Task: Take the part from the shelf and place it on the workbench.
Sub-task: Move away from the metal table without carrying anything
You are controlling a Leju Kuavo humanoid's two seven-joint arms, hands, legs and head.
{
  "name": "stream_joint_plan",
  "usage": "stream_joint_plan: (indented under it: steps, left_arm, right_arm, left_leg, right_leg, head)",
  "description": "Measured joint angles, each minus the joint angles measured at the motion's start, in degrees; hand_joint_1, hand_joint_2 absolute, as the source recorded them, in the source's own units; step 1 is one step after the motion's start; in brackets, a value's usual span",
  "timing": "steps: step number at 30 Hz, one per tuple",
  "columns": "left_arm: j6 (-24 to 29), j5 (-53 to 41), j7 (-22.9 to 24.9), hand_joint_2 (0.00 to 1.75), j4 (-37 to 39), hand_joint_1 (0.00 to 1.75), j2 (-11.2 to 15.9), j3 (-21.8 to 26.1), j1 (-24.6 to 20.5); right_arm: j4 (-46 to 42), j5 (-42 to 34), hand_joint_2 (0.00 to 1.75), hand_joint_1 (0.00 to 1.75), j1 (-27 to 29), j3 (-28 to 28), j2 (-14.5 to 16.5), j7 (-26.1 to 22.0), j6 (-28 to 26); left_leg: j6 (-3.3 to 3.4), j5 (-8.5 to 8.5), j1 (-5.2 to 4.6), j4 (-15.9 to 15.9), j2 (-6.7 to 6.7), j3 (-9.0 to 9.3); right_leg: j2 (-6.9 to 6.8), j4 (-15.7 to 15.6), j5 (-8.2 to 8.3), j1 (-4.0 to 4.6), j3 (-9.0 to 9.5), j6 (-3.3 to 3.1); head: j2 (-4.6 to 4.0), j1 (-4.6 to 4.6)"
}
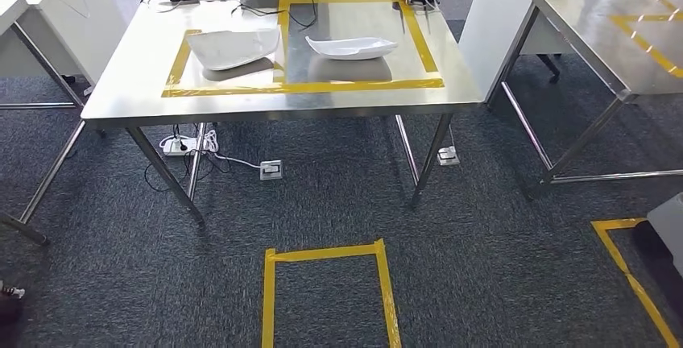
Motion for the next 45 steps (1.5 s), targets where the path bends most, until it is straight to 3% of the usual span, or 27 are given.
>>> stream_joint_plan:
  steps: [1, 3, 5, 7, 8, 10, 12, 14, 15, 16, 18, 19, 20, 22, 23, 25, 27, 30, 31, 33, 35, 37, 38, 40, 43, 44, 45]
  left_arm:
    - [-0.04, -0.01, 0.0, 0.0, 0.18, 0.0, -0.16, 0.27, 0.01]
    - [-0.34, -0.19, -0.18, 0.0, 0.46, 0.0, -0.4, 0.67, 0.02]
    - [-0.97, -1.03, -0.69, 0.0, 0.68, 0.0, -0.86, 0.79, -0.03]
    - [-1.78, -2.72, -1.7, 0.0, 0.82, 0.0, -1.37, 0.73, -0.15]
    - [-2.15, -3.62, -2.38, 0.0, 0.87, 0.0, -1.56, 0.64, -0.23]
    - [-2.79, -5.27, -3.6, 0.0, 0.96, 0.0, -1.72, 0.31, -0.36]
    - [-3.3, -7.1, -3.98, 0.0, 1.07, 0.0, -1.93, -0.32, -0.55]
    - [-3.82, -8.93, -3.39, 0.0, 1.13, 0.0, -1.98, -1.33, -1.11]
    - [-4.07, -9.66, -2.95, 0.0, 1.12, 0.0, -1.96, -1.9, -1.5]
    - [-4.27, -10.22, -2.5, 0.0, 1.12, 0.0, -1.96, -2.42, -1.88]
    - [-4.61, -11.13, -1.48, 0.0, 1.13, 0.0, -2.01, -3.34, -2.36]
    - [-4.73, -11.44, -1.02, 0.0, 1.13, 0.0, -2.03, -3.72, -2.47]
    - [-4.8, -11.63, -0.62, 0.0, 1.1, 0.0, -2.1, -4.02, -2.59]
    - [-4.81, -11.45, -0.24, 0.0, 1.0, 0.0, -2.21, -4.33, -2.74]
    - [-4.81, -11.29, -0.15, 0.0, 0.96, 0.0, -2.28, -4.4, -2.71]
    - [-4.81, -11.13, -0.08, 0.0, 0.99, 0.0, -2.34, -4.49, -2.4]
    - [-4.81, -11.04, 0.04, 0.0, 1.07, 0.0, -2.35, -4.53, -2.14]
    - [-4.81, -10.6, -0.02, 0.0, 1.12, 0.0, -2.34, -4.53, -1.81]
    - [-4.86, -10.4, -0.21, 0.0, 1.13, 0.0, -2.33, -4.53, -1.65]
    - [-5.43, -10.08, -0.54, 0.87, 1.15, 0.0, -2.33, -4.54, -1.38]
    - [-6.23, -10.32, -0.34, 1.75, 1.2, 0.0, -2.38, -4.55, -1.27]
    - [-6.46, -10.95, 0.47, 1.75, 1.22, 0.0, -2.55, -4.6, -1.3]
    - [-6.43, -11.1, 0.99, 1.75, 1.22, 0.0, -2.64, -4.62, -1.33]
    - [-6.37, -10.88, 1.75, 1.75, 1.22, 0.0, -2.68, -4.63, -1.36]
    - [-6.38, -10.69, 2.26, 1.75, 1.22, 0.0, -2.75, -4.63, -1.34]
    - [-6.4, -10.86, 2.48, 1.75, 1.22, 0.0, -2.76, -4.63, -1.32]
    - [-6.44, -11.02, 2.69, 1.75, 1.22, 0.0, -2.75, -4.63, -1.29]
  right_arm:
    - [0.0, 0.0, 0.0, 0.0, -0.02, 0.0, -0.01, -0.02, 0.0]
    - [0.0, -0.06, 0.0, 0.0, -0.04, -0.02, -0.03, -0.08, -0.03]
    - [-0.01, -0.06, 0.0, 0.0, -0.09, -0.03, -0.09, -0.11, -0.13]
    - [-0.02, 0.21, 0.0, 0.0, -0.24, -0.03, -0.14, -0.11, -0.26]
    - [-0.02, 0.36, 0.0, 0.0, -0.31, -0.02, -0.16, -0.14, -0.31]
    - [-0.01, 0.45, 0.0, 0.0, -0.39, -0.02, -0.02, -0.42, -0.46]
    - [0.03, 0.47, 0.87, 0.0, -0.6, -0.02, 0.16, -0.42, -0.62]
    - [0.04, 0.48, 1.75, 0.0, -0.77, -0.02, 0.29, 0.2, -0.69]
    - [0.04, 0.42, 1.75, 0.0, -0.77, -0.03, 0.34, 0.49, -0.81]
    - [0.04, 0.31, 1.75, 0.0, -0.79, -0.05, 0.44, 0.78, -1.03]
    - [0.04, 0.02, 1.75, 0.0, -0.85, -0.14, 0.68, 1.6, -1.65]
    - [0.04, -0.07, 1.75, 0.0, -0.89, -0.17, 0.81, 2.16, -1.93]
    - [0.03, -0.11, 1.75, 0.0, -0.9, -0.19, 0.9, 2.83, -2.15]
    - [0.01, -0.08, 1.75, 0.0, -0.88, -0.21, 1.02, 3.72, -2.43]
    - [0.0, -0.08, 1.75, 0.0, -0.88, -0.25, 1.07, 4.0, -2.5]
    - [0.0, -0.08, 1.75, 0.0, -0.85, -0.43, 1.16, 4.27, -2.55]
    - [0.01, -0.03, 1.75, 0.0, -0.7, -0.57, 1.26, 4.57, -2.49]
    - [0.02, 0.14, 1.75, 0.0, -0.66, -0.6, 1.42, 4.51, -2.35]
    - [0.02, 0.15, 1.75, 0.0, -0.7, -0.6, 1.43, 4.22, -2.33]
    - [0.02, 0.12, 1.75, 0.0, -0.76, -0.61, 1.43, 3.58, -2.27]
    - [0.01, 0.25, 1.75, 0.0, -0.79, -0.61, 1.42, 3.28, -2.25]
    - [-0.01, 0.4, 1.75, 0.0, -0.95, -0.61, 1.38, 3.28, -2.23]
    - [-0.02, 0.42, 1.75, 0.0, -1.07, -0.61, 1.37, 3.22, -2.23]
    - [-0.02, 0.38, 1.75, 0.0, -1.2, -0.62, 1.39, 2.85, -2.23]
    - [-0.02, 0.51, 1.75, 0.0, -1.15, -0.63, 1.45, 2.48, -2.23]
    - [-0.02, 0.69, 1.75, 0.0, -1.12, -0.63, 1.45, 2.64, -2.23]
    - [-0.02, 0.92, 1.75, 0.0, -1.09, -0.63, 1.46, 2.94, -2.23]
  left_leg:
    - [0.07, 0.7, -0.2, 0.16, 0.03, -0.91]
    - [0.11, 1.93, -0.55, 0.59, 0.09, -2.72]
    - [0.0, 2.97, -0.81, 0.94, 0.1, -4.03]
    - [-0.41, 4.02, -0.82, 0.92, 0.17, -4.51]
    - [-0.73, 4.59, -0.73, 0.77, 0.21, -4.58]
    - [-1.43, 5.5, -0.6, 0.38, 0.17, -4.77]
    - [-2.24, 2.95, -0.51, 1.9, -0.07, -5.67]
    - [-3.05, -3.0, -0.17, 7.38, -0.22, -6.97]
    - [-3.41, -5.24, 0.03, 10.93, -0.23, -7.42]
    - [-3.72, -6.02, 0.21, 13.82, -0.22, -7.43]
    - [-4.17, -3.85, 0.57, 15.07, -0.22, -5.3]
    - [-4.34, -2.31, 0.76, 12.95, -0.22, -2.93]
    - [-4.5, -2.09, 0.88, 9.09, -0.27, 0.27]
    - [-3.98, -3.66, 0.73, 1.78, -0.48, 5.16]
    - [-3.45, -4.56, 0.51, -0.26, -0.56, 6.13]
    - [-2.08, -3.96, 0.27, -0.64, -0.4, 5.35]
    - [-0.85, -2.7, 0.28, -0.61, -0.07, 4.08]
    - [-0.05, -0.6, 0.12, -0.58, 0.08, 1.31]
    - [-0.01, 0.07, -0.02, -0.51, 0.1, 0.35]
    - [-0.01, 1.31, -0.27, -0.26, 0.16, -1.42]
    - [-0.15, 2.42, -0.42, 0.04, 0.21, -2.82]
    - [-0.57, 3.3, -0.53, 0.25, 0.26, -3.53]
    - [-0.9, 3.7, -0.47, 0.24, 0.33, -3.64]
    - [-1.31, 4.02, -0.39, -0.22, 0.48, -3.78]
    - [-0.68, 1.94, -0.52, -0.84, 0.48, -4.16]
    - [-0.65, 2.08, -0.51, -0.97, 0.43, -4.19]
    - [-0.89, 3.46, -0.5, -1.23, 0.39, -4.15]
  right_leg:
    - [0.04, 2.5, -0.52, 0.12, 0.08, -0.16]
    - [0.07, 1.96, 1.95, 0.56, 3.0, -0.81]
    - [0.08, -5.63, 3.89, 1.2, 9.15, -1.94]
    - [0.09, -12.77, 3.14, 1.73, 13.66, -2.81]
    - [0.08, -14.54, 2.65, 1.9, 14.38, -3.12]
    - [0.0, -15.33, 3.82, 1.84, 13.67, -3.61]
    - [-0.06, -15.97, 5.67, 1.44, 12.45, -4.2]
    - [-0.06, -16.08, 7.32, 1.17, 10.69, -4.37]
    - [-0.17, -15.91, 8.04, 1.08, 9.66, -4.26]
    - [-0.28, -15.66, 8.72, 0.99, 8.58, -4.12]
    - [-0.45, -14.97, 10.0, 0.74, 6.28, -3.74]
    - [-0.46, -14.54, 10.55, 0.59, 5.25, -3.48]
    - [-0.44, -14.07, 11.06, 0.51, 4.34, -3.13]
    - [-0.42, -13.34, 12.01, 0.44, 3.29, -2.35]
    - [-0.42, -13.26, 12.59, 0.42, 3.05, -1.97]
    - [-0.34, -13.47, 13.58, 0.23, 2.87, -1.23]
    - [-0.16, -11.78, 11.2, 0.04, 1.95, -0.53]
    - [0.01, -2.13, 2.42, 0.02, -0.55, -0.11]
    - [0.03, 1.2, 1.25, 0.07, -0.94, -0.15]
    - [0.05, 3.85, 3.23, 0.29, 0.17, -0.51]
    - [0.06, -1.57, 6.21, 0.77, 5.28, -1.45]
    - [-0.01, -10.66, 5.07, 1.3, 11.54, -2.53]
    - [-0.06, -13.6, 3.9, 1.52, 13.21, -2.88]
    - [-0.13, -15.69, 3.37, 1.69, 13.76, -2.8]
    - [-0.14, -16.58, 4.1, 1.57, 13.43, -2.21]
    - [-0.16, -16.53, 4.42, 1.6, 13.22, -2.4]
    - [-0.19, -16.34, 4.64, 1.66, 13.01, -2.76]
  head:
    - [0.0, 0.02]
    - [0.0, 0.06]
    - [0.0, 0.1]
    - [0.0, 0.1]
    - [0.0, 0.12]
    - [0.0, 0.21]
    - [0.0, 0.19]
    - [0.0, 0.1]
    - [0.0, 0.08]
    - [0.0, 0.07]
    - [0.0, 0.08]
    - [0.0, 0.08]
    - [0.0, 0.07]
    - [0.0, 0.2]
    - [0.0, 0.24]
    - [0.0, 0.24]
    - [0.0, 0.19]
    - [0.0, 0.22]
    - [0.0, 0.23]
    - [0.0, 0.24]
    - [0.0, 0.24]
    - [0.0, 0.22]
    - [0.0, 0.22]
    - [0.0, 0.22]
    - [0.0, 0.19]
    - [0.0, 0.18]
    - [0.0, 0.18]
